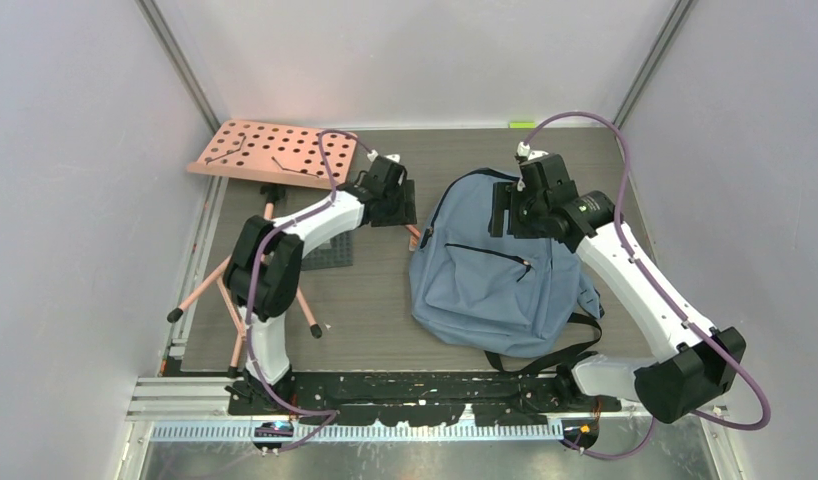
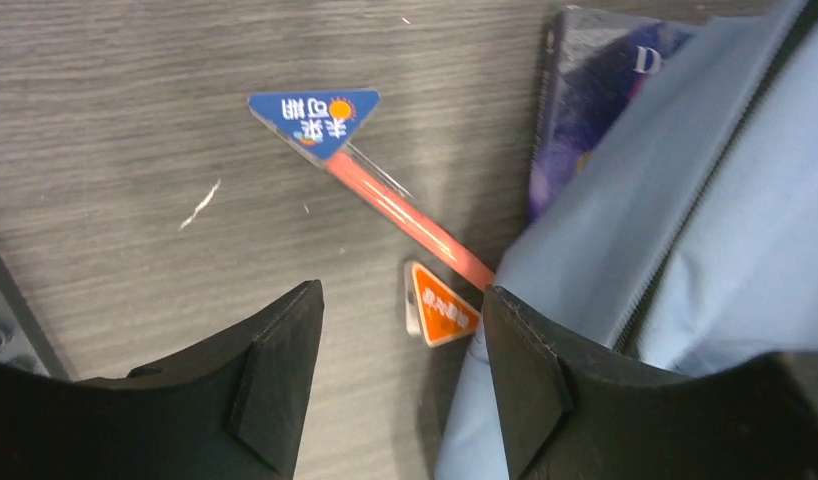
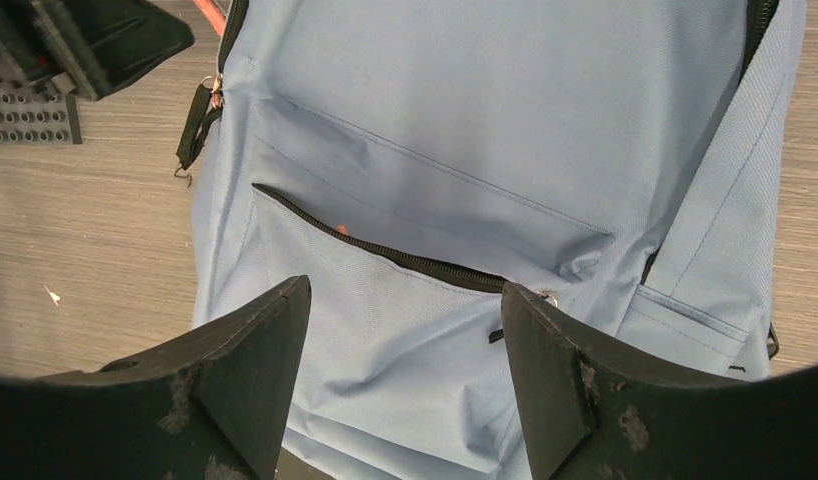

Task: Pack the student bag
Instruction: Place the stationery in the student bag, then adjust the personal item at the center of the board.

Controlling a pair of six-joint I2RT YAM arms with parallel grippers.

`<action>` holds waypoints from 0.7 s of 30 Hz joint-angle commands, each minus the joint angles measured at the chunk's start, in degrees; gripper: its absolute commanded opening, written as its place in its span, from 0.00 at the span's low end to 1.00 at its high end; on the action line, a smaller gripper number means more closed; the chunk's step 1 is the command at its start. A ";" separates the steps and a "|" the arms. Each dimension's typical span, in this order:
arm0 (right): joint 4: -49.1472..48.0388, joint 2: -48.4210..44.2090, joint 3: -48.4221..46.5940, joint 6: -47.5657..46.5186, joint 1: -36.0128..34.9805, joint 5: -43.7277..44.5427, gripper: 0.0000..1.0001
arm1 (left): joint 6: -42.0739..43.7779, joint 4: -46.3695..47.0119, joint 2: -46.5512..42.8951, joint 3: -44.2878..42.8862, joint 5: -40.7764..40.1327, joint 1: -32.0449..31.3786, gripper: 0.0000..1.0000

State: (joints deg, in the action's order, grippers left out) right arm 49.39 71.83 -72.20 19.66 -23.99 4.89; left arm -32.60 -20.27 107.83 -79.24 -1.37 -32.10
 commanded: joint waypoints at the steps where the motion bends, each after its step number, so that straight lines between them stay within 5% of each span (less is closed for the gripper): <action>1: -2.02 -2.46 0.65 0.42 0.17 -0.36 0.75 | -0.33 -1.84 4.29 -5.19 -4.46 0.45 0.61; 21: -2.60 -4.77 3.70 0.61 0.17 -2.27 0.75 | 8.98 -11.19 17.55 -19.85 -10.64 0.88 0.61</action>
State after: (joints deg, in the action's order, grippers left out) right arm 48.86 68.97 -68.55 19.70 -23.88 3.09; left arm -26.24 -28.75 124.62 -96.36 -9.39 -31.73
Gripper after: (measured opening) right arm 0.751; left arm 0.609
